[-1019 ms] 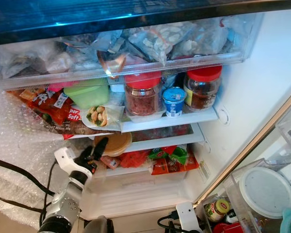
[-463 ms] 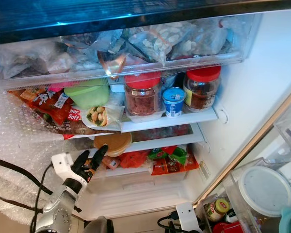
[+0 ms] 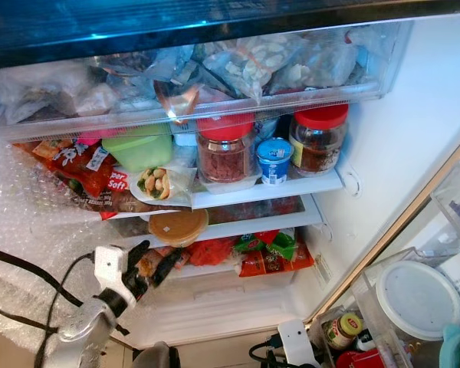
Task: Restocking fridge
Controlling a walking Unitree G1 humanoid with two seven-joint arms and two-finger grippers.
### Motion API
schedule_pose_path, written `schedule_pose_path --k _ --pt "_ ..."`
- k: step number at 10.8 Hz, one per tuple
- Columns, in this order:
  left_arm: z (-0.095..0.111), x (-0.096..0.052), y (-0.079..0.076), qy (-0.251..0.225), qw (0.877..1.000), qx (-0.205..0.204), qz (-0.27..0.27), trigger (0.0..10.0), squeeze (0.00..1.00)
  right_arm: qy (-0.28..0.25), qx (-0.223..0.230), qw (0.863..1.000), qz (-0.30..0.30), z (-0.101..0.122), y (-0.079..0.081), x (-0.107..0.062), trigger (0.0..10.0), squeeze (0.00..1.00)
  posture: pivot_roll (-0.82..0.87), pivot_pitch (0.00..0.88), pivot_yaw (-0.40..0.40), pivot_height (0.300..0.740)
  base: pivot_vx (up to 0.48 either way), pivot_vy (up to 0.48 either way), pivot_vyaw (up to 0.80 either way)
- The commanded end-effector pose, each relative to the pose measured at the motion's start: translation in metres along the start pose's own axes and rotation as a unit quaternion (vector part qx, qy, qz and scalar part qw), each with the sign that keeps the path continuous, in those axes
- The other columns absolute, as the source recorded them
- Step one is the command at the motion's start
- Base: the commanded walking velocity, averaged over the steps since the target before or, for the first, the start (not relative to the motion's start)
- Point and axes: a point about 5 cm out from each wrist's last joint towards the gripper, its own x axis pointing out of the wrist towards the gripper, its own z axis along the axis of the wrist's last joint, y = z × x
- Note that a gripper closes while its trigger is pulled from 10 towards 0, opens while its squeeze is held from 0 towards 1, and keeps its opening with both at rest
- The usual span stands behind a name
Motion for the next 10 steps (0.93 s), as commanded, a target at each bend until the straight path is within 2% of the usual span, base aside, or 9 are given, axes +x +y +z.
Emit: schedule_pose_path --k 1,3,5,10 --pt "-0.004 -0.004 0.001 0.013 1.0 0.019 0.002 10.0 0.0 0.031 0.003 1.0 0.006 -0.017 0.004 -0.004 10.0 0.0 -0.07 0.066 0.046 0.67 0.0 0.0 0.0" --pt "-0.013 0.002 0.006 0.04 0.998 0.045 0.023 10.0 0.0 0.026 0.002 1.0 0.011 -0.015 0.011 -0.003 10.0 0.0 -0.08 0.06 0.047 0.67 0.0 0.0 0.0" --pt "-0.015 0.009 0.01 0.045 0.998 0.038 0.037 10.0 0.0 0.023 0.003 1.0 0.011 -0.013 0.012 -0.002 10.0 0.0 -0.08 0.056 0.048 0.67 0.0 0.0 0.0" --pt "-0.017 0.039 0.007 0.06 0.996 0.03 0.052 10.0 0.0 0.014 0.003 1.0 0.011 -0.006 0.01 0.0 10.0 0.0 -0.1 0.061 0.052 0.67 0.0 0.0 0.0"
